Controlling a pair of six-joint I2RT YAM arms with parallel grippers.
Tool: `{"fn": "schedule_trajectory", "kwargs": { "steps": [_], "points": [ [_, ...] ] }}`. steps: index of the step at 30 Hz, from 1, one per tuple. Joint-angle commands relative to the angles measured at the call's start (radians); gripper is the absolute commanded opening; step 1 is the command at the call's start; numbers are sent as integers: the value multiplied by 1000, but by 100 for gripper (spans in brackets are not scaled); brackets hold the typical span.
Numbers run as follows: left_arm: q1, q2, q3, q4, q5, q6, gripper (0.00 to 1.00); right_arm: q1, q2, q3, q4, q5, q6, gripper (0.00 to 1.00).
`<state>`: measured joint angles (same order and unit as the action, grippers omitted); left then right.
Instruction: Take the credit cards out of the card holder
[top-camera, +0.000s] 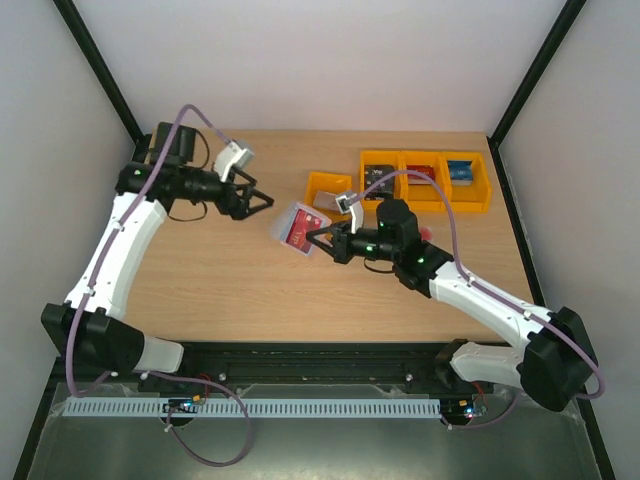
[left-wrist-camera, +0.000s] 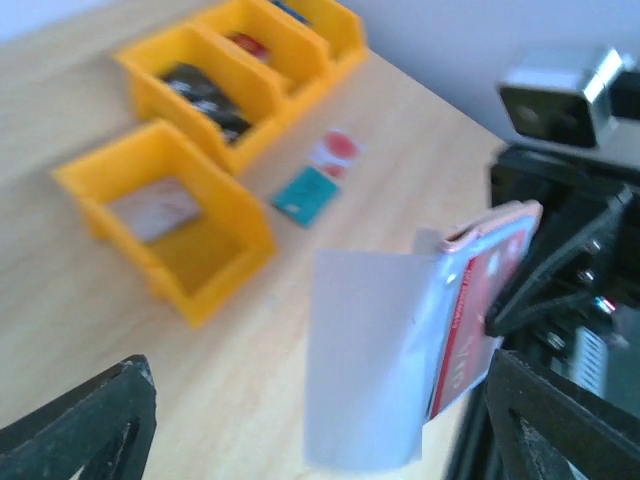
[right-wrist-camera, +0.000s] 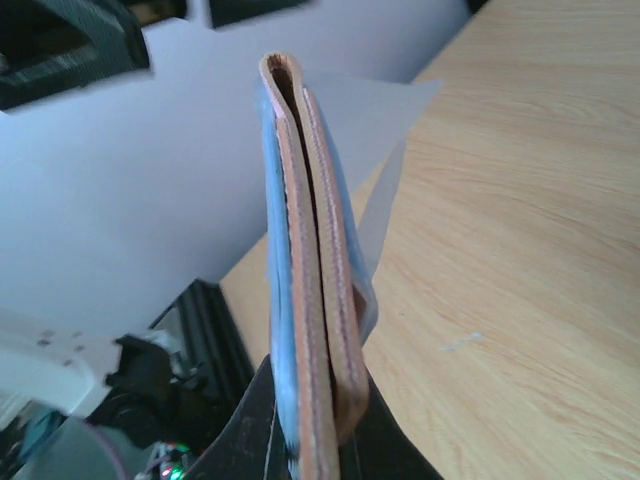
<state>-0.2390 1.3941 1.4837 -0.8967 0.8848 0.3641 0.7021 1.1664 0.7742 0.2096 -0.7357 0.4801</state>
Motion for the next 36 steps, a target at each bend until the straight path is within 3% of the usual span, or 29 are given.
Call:
{"fn": "schedule_trajectory", "kwargs": {
  "steps": [1, 5, 8, 12, 23, 36],
  "points": [
    [42, -50, 64, 80, -115, -70, 87, -6, 29, 71, -88, 158, 24, 2],
    [-90, -41, 21, 30, -48, -79, 61, -6, 33, 82, -64, 157, 46, 2],
    [-213, -25, -19, -22, 3, -48, 51, -6, 42, 89, -53, 138, 49, 2],
    [-226, -15, -51, 24, -51, -97, 42, -7, 40, 78, -1, 69, 58, 2],
    [-206, -3, -76, 104, -153, -146, 41, -7, 13, 51, 89, -62, 66, 2],
    [-209, -1, -115, 120, -124, -150, 35, -8, 1, 40, 147, -124, 58, 2]
  ]
}}
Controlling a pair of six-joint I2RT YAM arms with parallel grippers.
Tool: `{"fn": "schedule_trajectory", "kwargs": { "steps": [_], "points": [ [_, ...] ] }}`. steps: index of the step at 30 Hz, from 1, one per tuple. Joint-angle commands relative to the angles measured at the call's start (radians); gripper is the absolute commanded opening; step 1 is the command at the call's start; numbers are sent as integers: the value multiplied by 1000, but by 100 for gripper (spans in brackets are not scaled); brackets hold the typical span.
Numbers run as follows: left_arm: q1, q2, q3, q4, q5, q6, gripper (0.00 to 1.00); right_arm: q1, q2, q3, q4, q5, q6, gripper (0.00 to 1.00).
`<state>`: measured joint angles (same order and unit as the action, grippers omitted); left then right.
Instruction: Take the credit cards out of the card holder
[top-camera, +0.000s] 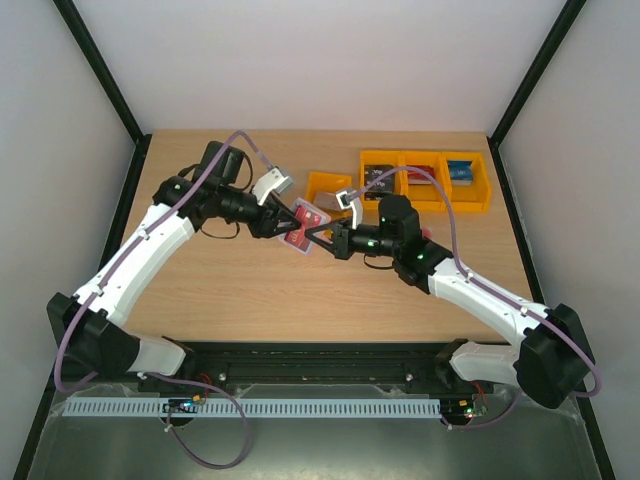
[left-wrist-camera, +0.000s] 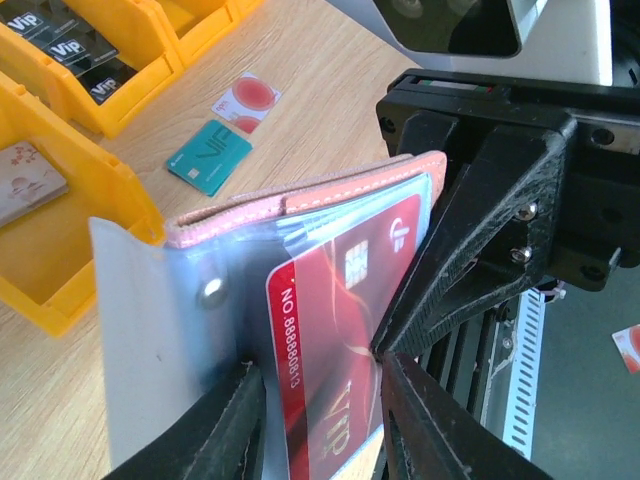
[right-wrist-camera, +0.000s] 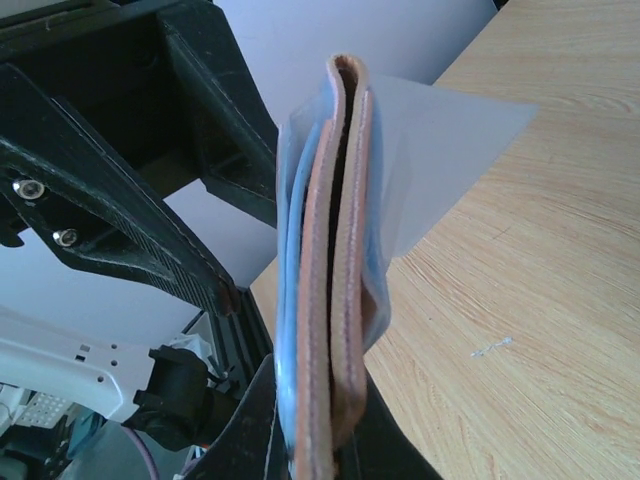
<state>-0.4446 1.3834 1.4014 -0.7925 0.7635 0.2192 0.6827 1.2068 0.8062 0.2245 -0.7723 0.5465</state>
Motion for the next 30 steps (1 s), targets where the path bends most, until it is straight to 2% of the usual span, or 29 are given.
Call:
{"fn": "schedule_trajectory", "kwargs": {
  "steps": [1, 4, 6, 12, 16, 17, 21, 23, 26, 30],
  "points": [
    [-6, 12, -37, 12, 12, 0, 36, 12, -38, 8, 135, -90, -11, 2],
    [-6, 17, -28, -7, 30, 9, 38, 12, -40, 14, 137, -89, -18, 2],
    [-6, 12, -27, -10, 66, 15, 34, 12, -38, 14, 139, -75, -22, 2],
    [-39, 11, -20, -72, 215, 97, 3, 11, 10, 22, 169, -70, -13, 2],
    [-14, -3, 7, -130, 305, 161, 2, -2, 12, 7, 176, -65, -17, 2],
    [6, -9, 7, -132, 324, 161, 2, -6, 8, 0, 176, -64, -16, 6],
    [96, -26, -12, -113, 372, 140, 2, -18, -11, -31, 186, -81, -23, 34],
    [124, -34, -24, -96, 373, 131, 2, -20, -13, -41, 168, -93, -43, 39],
    [137, -41, -30, -99, 382, 131, 2, -23, -18, -53, 153, -111, -56, 37],
    [141, -40, -28, -119, 390, 153, 2, -23, -24, -65, 184, -168, -51, 24]
  ]
}}
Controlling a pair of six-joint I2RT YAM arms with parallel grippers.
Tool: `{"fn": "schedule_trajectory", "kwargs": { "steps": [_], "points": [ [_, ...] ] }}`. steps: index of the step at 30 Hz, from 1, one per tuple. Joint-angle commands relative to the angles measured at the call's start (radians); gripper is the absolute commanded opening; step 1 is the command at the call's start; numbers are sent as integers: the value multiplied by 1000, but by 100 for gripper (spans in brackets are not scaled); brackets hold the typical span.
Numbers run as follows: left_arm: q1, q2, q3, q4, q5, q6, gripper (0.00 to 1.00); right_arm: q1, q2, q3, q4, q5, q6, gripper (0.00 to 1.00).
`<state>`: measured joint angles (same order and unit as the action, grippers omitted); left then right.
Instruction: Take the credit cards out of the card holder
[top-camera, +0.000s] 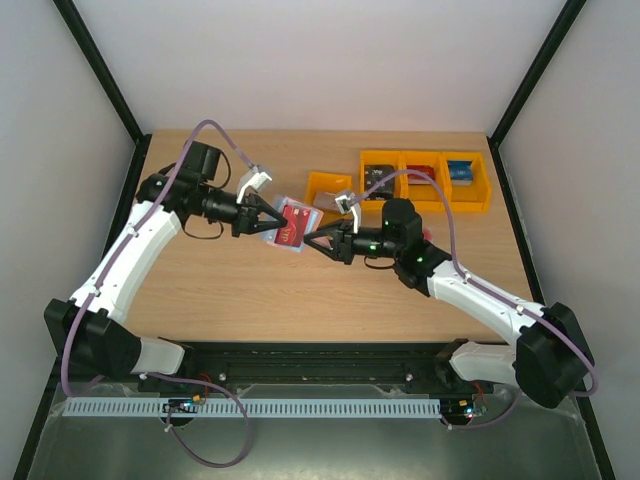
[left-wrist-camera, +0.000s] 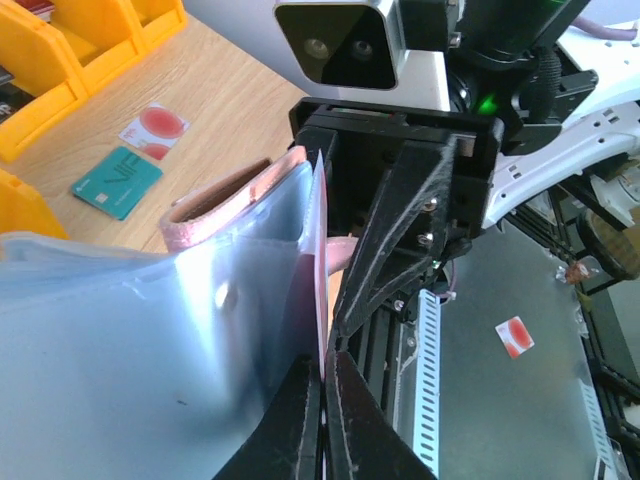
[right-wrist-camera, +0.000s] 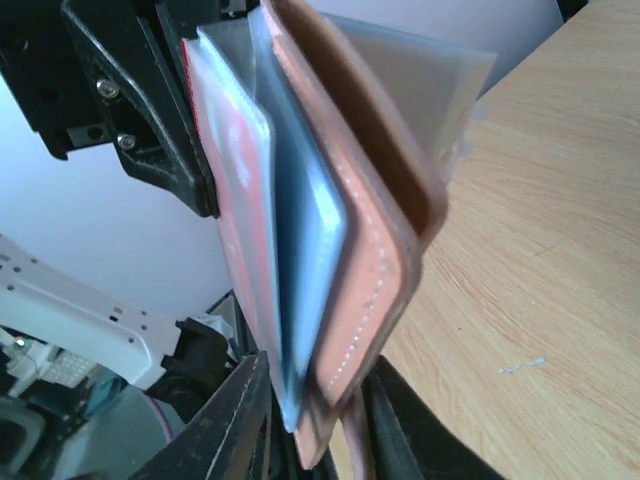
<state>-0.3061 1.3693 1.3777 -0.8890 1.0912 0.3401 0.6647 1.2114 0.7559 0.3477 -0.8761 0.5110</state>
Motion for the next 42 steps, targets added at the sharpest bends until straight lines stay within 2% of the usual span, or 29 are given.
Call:
{"fn": "schedule_trajectory", "kwargs": {
  "steps": [1, 4, 5, 7, 10, 12, 13, 14, 15, 20, 23, 30, 33, 35, 42],
  "points": [
    [4, -26, -4, -27, 66, 36, 2, -5, -31, -15, 64, -68, -17, 18],
    [4, -25, -10, -34, 75, 46, 2, -7, -35, -13, 64, -63, -18, 10],
    [4, -25, -12, -35, 77, 49, 2, -7, -35, -13, 67, -62, -15, 11],
    [4, -26, -15, -43, 82, 59, 2, -7, -31, -14, 79, -63, -3, 21],
    [0, -26, -29, -32, 93, 53, 2, -7, -18, -13, 124, -81, 29, 21],
    [-4, -24, -36, -24, 85, 44, 2, -7, -6, -9, 155, -98, 50, 16],
    [-7, -24, -39, -23, 82, 43, 2, -7, -2, -5, 161, -104, 54, 7],
    [-7, -23, -39, -22, 79, 41, 2, -7, -1, -2, 162, -103, 52, 2],
    [-7, -24, -37, -22, 76, 39, 2, -7, -3, -1, 159, -99, 47, 2],
    [14, -25, -26, -14, 73, 22, 3, -16, -41, -8, 101, -83, -5, 2],
    [24, -23, -39, 8, 86, 3, 10, -19, -50, -6, 88, -107, -9, 2],
    [33, -18, -45, 17, 126, -16, 11, -20, -52, 6, 67, -119, -27, 2],
    [40, -23, -46, 3, 135, -3, 10, -21, -46, 11, 55, -121, -37, 2],
    [47, -28, -50, -2, 135, 5, 3, -23, -46, 11, 53, -121, -40, 2],
    [53, -36, -57, 0, 108, 10, 2, -40, -64, 8, 32, -109, -46, 2]
  ]
}}
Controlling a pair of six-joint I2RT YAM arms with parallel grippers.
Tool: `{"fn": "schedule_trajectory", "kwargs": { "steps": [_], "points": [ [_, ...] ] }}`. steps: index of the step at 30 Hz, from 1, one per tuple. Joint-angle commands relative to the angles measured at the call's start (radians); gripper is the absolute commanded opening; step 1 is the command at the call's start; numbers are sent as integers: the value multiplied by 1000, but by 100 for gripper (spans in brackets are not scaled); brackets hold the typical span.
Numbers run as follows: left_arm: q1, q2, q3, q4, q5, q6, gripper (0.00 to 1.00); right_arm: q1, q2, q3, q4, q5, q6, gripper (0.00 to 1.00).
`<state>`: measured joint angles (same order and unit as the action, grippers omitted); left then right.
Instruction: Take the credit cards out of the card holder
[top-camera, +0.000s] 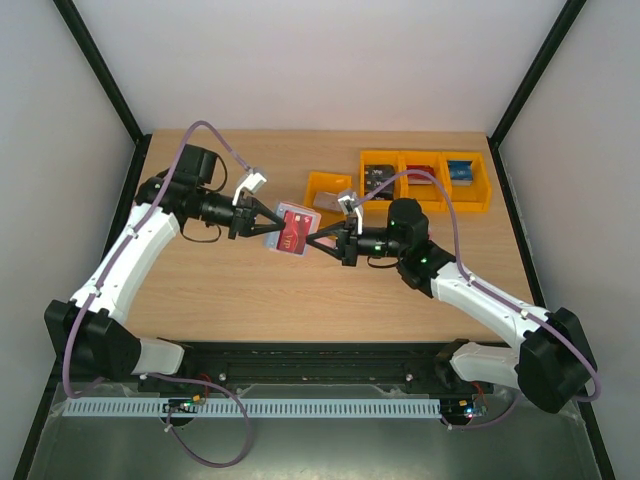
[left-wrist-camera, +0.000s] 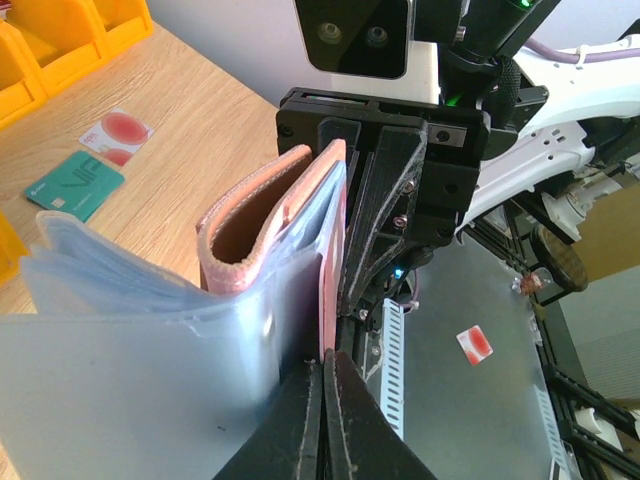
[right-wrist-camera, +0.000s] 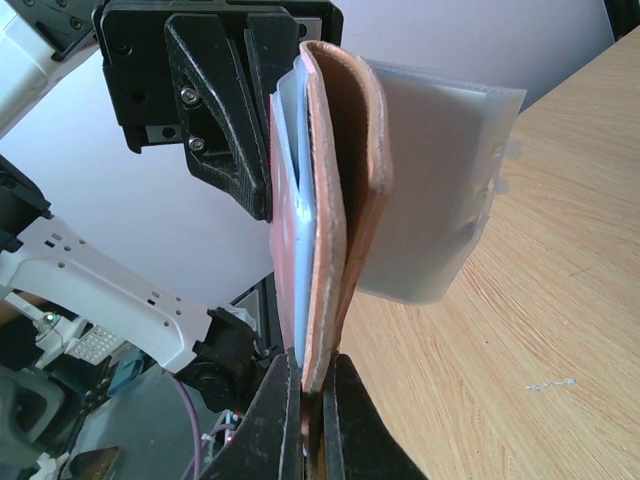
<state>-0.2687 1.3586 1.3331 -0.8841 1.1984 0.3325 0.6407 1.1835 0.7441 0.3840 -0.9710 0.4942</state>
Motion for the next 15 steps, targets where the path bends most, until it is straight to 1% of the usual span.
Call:
{"fn": "schedule_trajectory", "kwargs": {
  "steps": [1, 6, 11, 15],
  "points": [
    [21, -27, -14, -5, -5, 21, 2, -22, -41, 15, -12, -9, -32, 2],
    [86, -31, -32, 24, -27, 8, 2, -74, -61, -29, -14, -5, -11, 2],
    [89, -35, -60, 43, -9, -6, 2, -78, -55, -27, -18, -18, -5, 2],
    [125, -39, -14, 17, -49, 8, 2, -80, -37, -3, -144, 61, -55, 2]
  ]
}}
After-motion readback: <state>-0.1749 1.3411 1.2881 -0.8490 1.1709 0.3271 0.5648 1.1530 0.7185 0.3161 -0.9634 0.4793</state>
